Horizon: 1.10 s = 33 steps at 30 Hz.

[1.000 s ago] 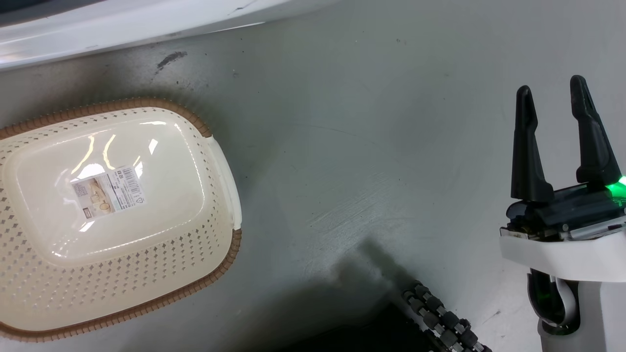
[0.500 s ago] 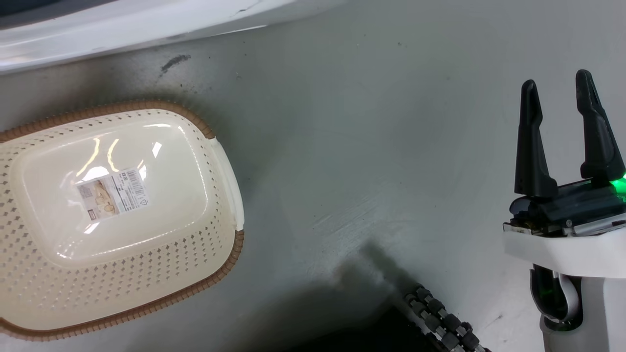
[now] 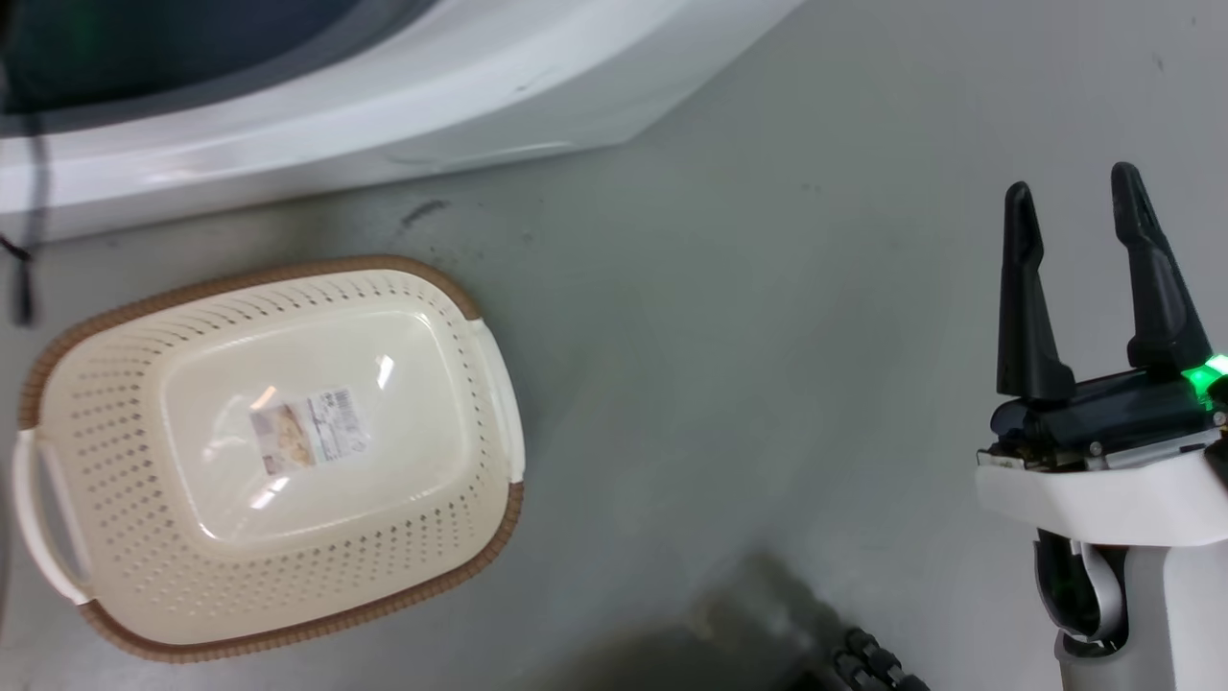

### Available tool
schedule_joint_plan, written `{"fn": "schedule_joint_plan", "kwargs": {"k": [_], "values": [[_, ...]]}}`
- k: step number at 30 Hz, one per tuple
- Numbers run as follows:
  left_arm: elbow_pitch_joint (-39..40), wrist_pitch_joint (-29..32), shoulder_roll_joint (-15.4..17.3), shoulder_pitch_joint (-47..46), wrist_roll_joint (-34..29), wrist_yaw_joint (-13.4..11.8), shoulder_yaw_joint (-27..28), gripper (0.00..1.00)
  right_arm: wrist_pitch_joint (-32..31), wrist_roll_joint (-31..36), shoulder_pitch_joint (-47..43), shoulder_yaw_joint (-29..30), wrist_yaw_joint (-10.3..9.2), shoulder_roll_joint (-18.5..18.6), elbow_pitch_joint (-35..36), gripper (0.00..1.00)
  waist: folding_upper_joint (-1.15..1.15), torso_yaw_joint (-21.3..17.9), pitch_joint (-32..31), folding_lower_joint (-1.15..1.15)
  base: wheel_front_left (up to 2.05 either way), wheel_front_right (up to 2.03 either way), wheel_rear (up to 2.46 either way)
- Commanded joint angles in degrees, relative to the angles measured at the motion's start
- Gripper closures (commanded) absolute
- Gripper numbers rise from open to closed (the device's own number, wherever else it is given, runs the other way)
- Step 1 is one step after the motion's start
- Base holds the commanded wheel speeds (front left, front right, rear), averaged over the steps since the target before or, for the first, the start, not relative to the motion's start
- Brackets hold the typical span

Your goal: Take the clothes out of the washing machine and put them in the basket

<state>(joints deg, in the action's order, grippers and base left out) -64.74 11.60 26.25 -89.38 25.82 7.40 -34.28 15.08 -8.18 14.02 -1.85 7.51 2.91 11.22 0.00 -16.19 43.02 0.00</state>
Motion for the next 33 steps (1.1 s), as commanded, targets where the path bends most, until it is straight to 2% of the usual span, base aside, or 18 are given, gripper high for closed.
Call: {"fn": "schedule_joint_plan", "kwargs": {"k": [1,12,22,27,33], "values": [[0.41,-1.77,-0.57,2.71,1.02,0.02,-1.05,1.00,0.14,0.79,-0.61,-0.07,-0.04,-0.04,-0.42,0.00,0.00,2.21,-3.73,0.00,0.00,0.00,0.00],[2.69,-12.89,-2.05,14.67,6.67,0.02,-4.88,1.00,0.14,2.92,-3.34,-0.24,-0.04,-0.03,-2.20,0.00,0.00,4.19,-11.72,0.00,0.00,0.00,0.00],[7.24,-23.59,-2.92,26.51,10.45,0.02,-8.66,1.00,0.14,5.90,-8.06,-0.18,-0.04,-0.03,-3.67,0.00,0.00,8.21,-21.26,0.00,0.00,0.00,0.00],[11.23,-25.97,-2.46,31.63,10.90,-0.02,-9.11,1.00,0.14,6.69,-10.39,-0.04,-0.04,-0.03,-4.57,0.00,0.00,10.09,-25.81,0.00,0.00,0.00,0.00],[19.31,-26.80,-0.96,38.45,10.72,-1.93,-7.98,1.00,0.14,7.25,-13.20,-0.29,-0.04,-0.03,-5.22,0.00,0.00,11.54,-30.86,0.00,0.00,0.00,0.00]]}}
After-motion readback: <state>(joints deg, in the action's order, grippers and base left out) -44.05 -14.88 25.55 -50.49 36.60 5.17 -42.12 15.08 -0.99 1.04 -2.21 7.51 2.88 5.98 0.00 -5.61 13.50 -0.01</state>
